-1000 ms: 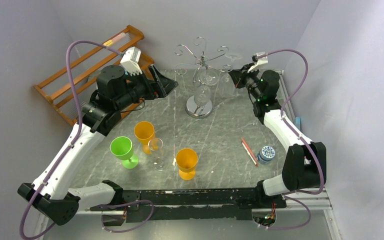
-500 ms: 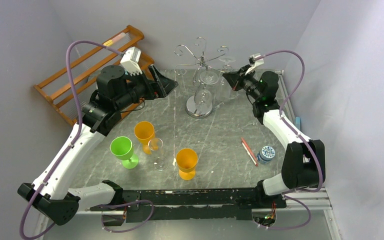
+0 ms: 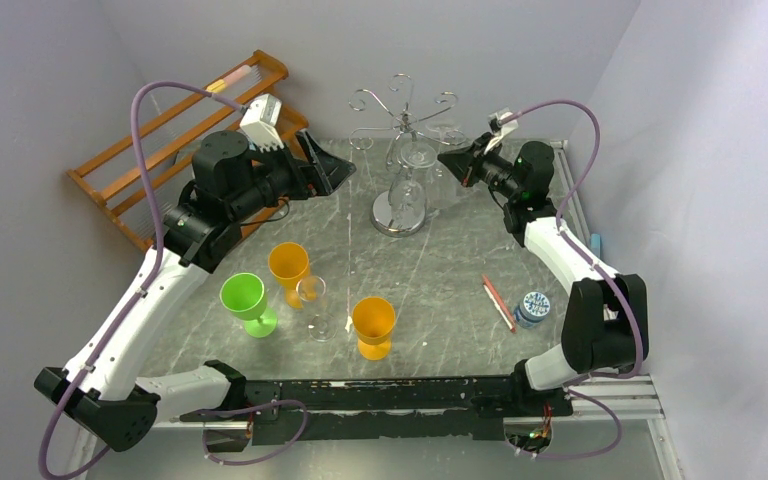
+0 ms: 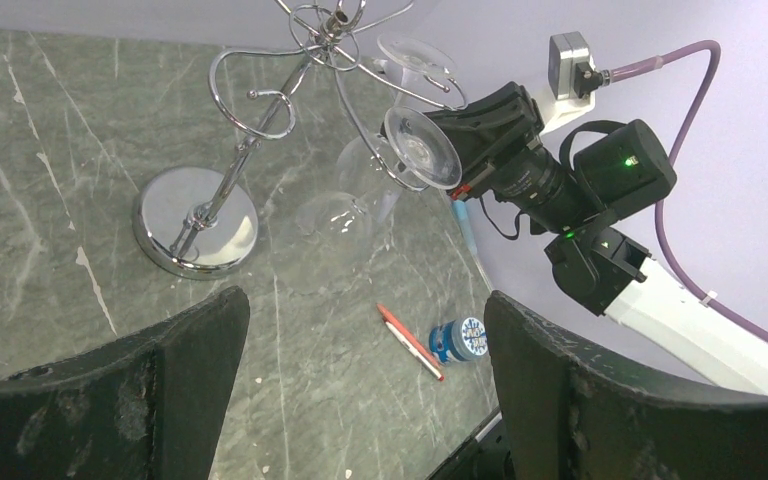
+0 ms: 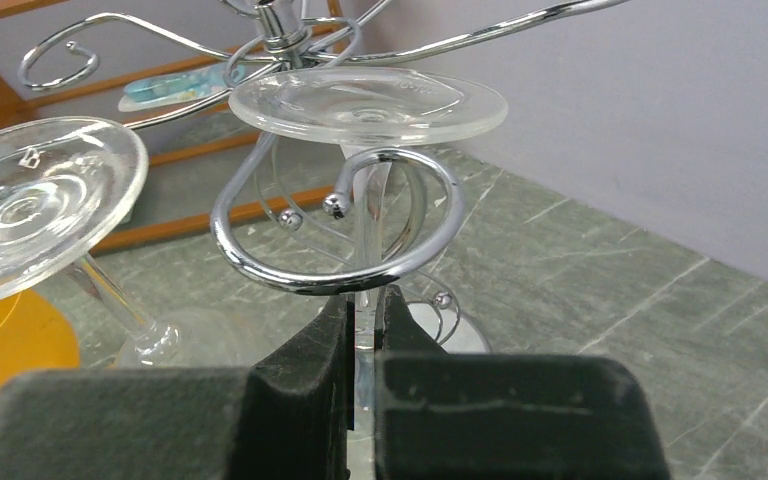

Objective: Place the wine glass upside down on the wine glass rack

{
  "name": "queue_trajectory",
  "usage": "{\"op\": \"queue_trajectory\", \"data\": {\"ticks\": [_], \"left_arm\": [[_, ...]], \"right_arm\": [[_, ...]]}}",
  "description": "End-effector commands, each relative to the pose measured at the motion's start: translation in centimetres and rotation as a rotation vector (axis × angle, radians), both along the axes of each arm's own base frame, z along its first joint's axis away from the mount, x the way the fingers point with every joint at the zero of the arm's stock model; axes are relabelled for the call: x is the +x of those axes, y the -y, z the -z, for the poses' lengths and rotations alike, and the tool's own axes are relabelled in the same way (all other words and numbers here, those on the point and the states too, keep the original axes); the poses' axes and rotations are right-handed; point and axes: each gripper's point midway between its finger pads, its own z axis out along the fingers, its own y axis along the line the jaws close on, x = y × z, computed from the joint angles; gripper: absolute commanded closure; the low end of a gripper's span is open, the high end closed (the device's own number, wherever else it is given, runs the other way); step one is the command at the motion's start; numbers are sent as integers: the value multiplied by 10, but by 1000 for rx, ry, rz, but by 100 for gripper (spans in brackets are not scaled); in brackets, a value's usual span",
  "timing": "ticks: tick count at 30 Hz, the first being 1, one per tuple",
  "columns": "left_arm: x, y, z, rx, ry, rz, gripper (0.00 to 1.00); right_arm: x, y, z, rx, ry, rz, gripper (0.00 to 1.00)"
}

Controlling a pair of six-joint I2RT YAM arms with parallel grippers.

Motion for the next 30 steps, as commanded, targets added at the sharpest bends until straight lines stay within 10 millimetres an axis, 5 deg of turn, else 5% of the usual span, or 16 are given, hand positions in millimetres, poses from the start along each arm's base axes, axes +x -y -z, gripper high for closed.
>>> {"op": "queue_trajectory", "data": {"ticks": [1,19,30], "left_arm": [[-6,1,0,8,5,20,9],[-5,0,4,19,2,18,9],[-6,3,7,16,-7,29,9]], "right_arm": [[-6,-3,-31,13,103,-40,100],[-30,5,-46,30,146,0,100],[-18,28,-43,51,136,169,100]]}}
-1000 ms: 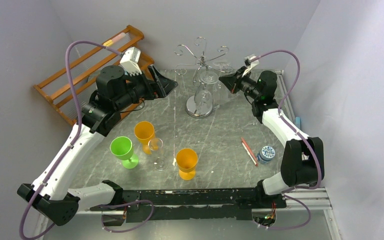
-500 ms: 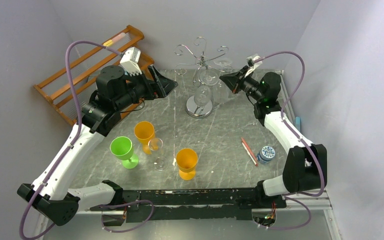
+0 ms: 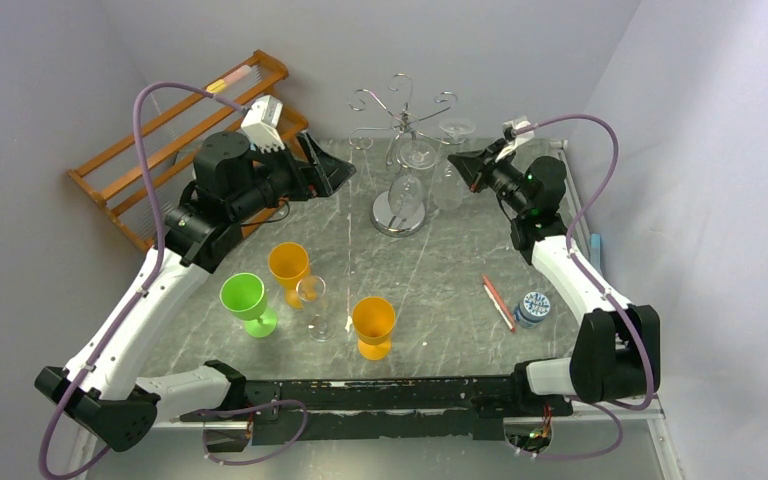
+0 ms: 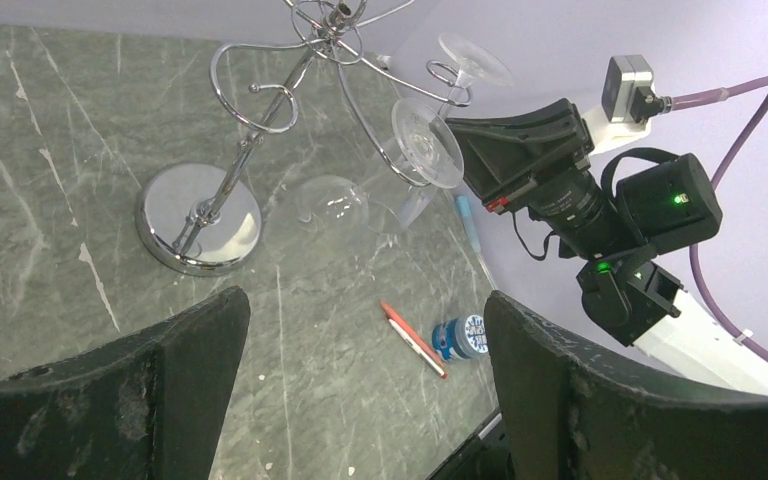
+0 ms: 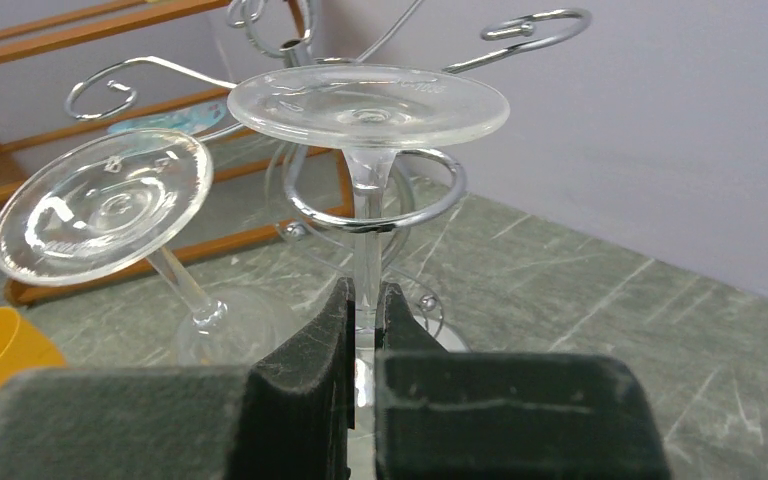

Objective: Place the wine glass upside down on the wine glass rack

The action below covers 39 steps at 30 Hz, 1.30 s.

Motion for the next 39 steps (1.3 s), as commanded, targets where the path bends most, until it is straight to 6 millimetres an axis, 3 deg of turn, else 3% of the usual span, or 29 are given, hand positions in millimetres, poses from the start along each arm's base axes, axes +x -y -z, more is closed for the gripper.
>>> {"op": "queue_trajectory", "data": {"ticks": [1,13,17,24,32,39], "left_arm": [[-6,2,3,9,-4,29,9],[-6,2,4,17,-6,24,9],[-5,2,4,22,-3,30,9],[-5,4,3,68,10,58,5],[-14,15,8,168,57,196,5],[-54,42,36,204,45,465,14]], "right_arm": [[9,14,-19,29,60,89,100],[23,2,1,-2,-31,24,100],[21,0,5,2,-54,12,87],[9,4,3,28,-82,37,51],[-34,14,5,75,-144,77,37],[-86,25,18,268,-338,158,28]]}}
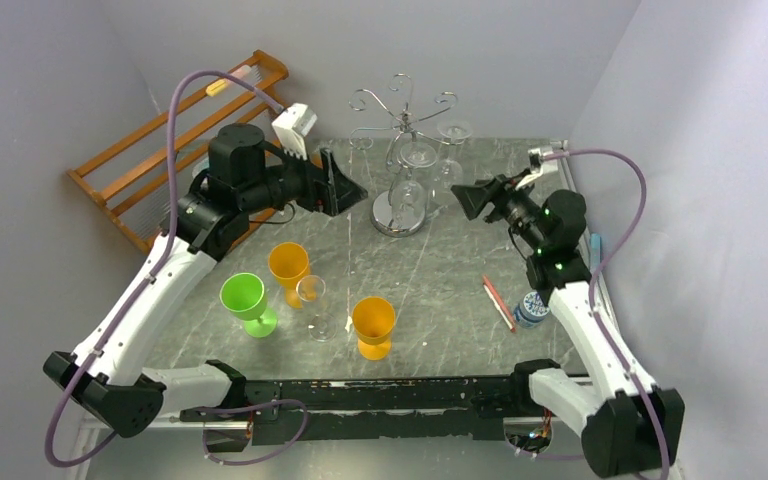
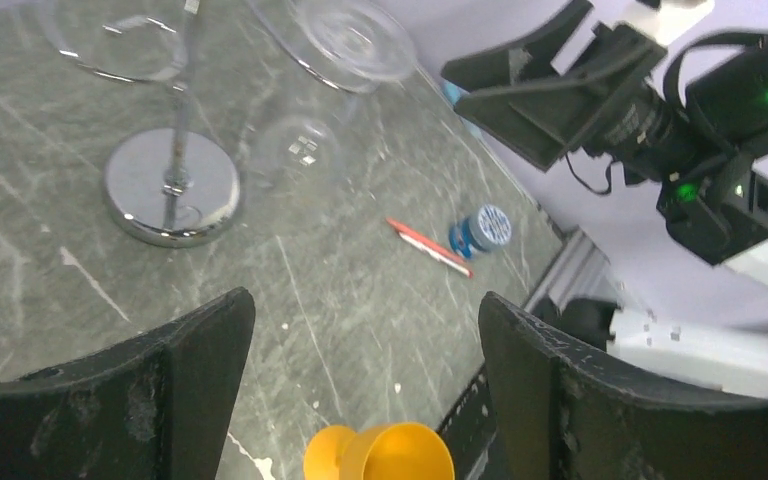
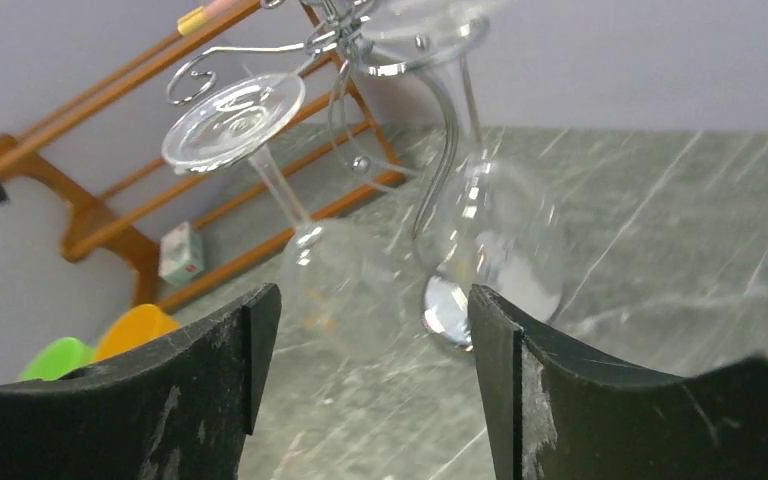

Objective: Place the wine glass upside down on the wine glass rack

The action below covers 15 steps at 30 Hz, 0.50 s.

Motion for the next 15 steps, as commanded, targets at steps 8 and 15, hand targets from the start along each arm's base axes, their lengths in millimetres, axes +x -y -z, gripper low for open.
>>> {"op": "queue_trajectory", "data": {"ticks": [8,15], "left_arm": [[-116,72,103,342,-99,423,14],[-161,65,164,612,-166,447,21]], "right_arm": [[-69,12,76,205,-447,104,23],[-78,36,115,199,-575,279,23]]}}
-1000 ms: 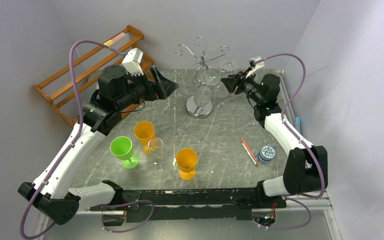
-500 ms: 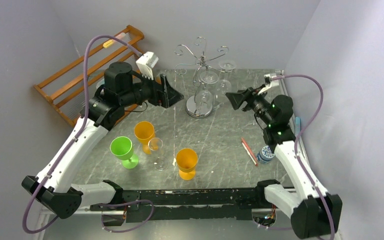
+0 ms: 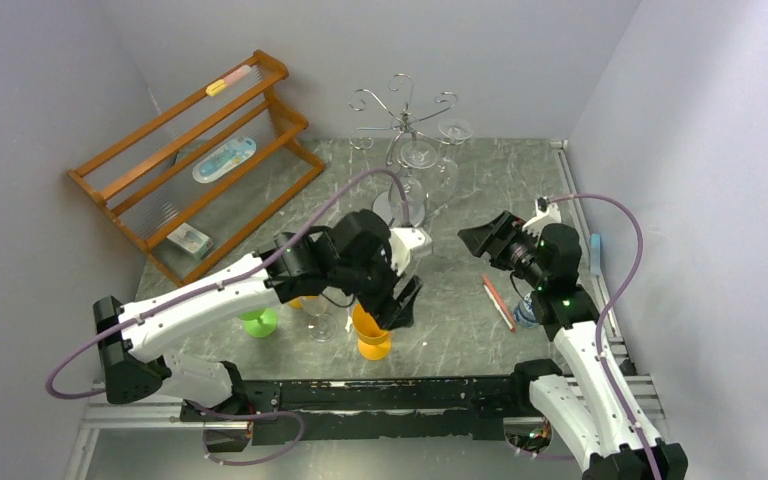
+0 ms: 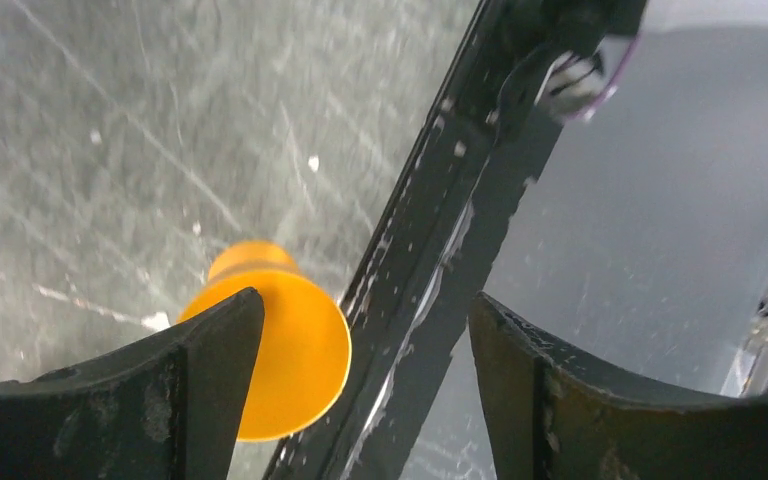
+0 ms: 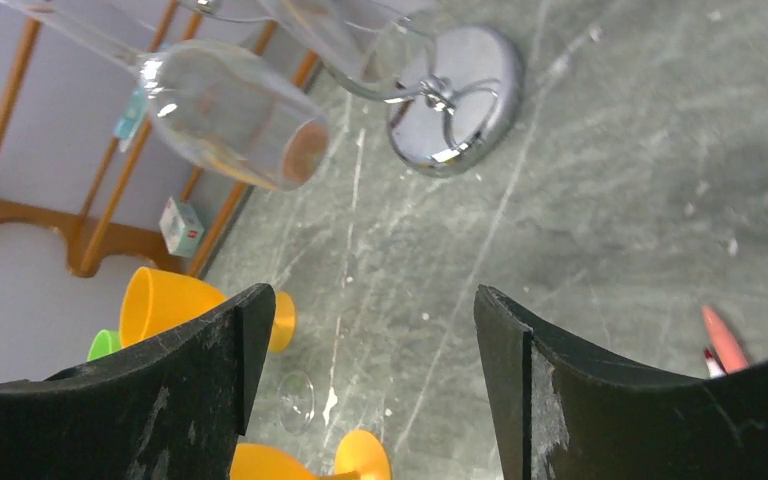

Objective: Place the wine glass upside down on the wine glass rack

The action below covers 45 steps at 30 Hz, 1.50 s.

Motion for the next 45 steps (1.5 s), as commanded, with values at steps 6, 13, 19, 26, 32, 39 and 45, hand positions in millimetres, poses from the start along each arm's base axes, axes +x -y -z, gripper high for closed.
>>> {"op": "queue_trajectory", "data": {"ticks": [6,13,19,26,32,39,45], "left_arm": [[-31,-14,58,226,-8,-34,26],[-23,-25,98,415,51,-161,43],[-16,-24,103,455,87,-198,63],[-8,2,66,359,144,-181,95],[11,43,-15,3,241,-238,95],[43,64,-63,-329,406,-365,95],[64,68,-73,-426,498,-469,95]], "right_arm": [[-9,12,44,26,-193,103,25],[-9,11,54,45,-250,119,28],[-13,10,52,63,-242,119,29],[-15,15,42,86,-255,163,29],[-25,17,26,207,-336,249,8],[-43,11,2,512,-460,357,23],[-49,10,-28,649,-442,373,38]]}}
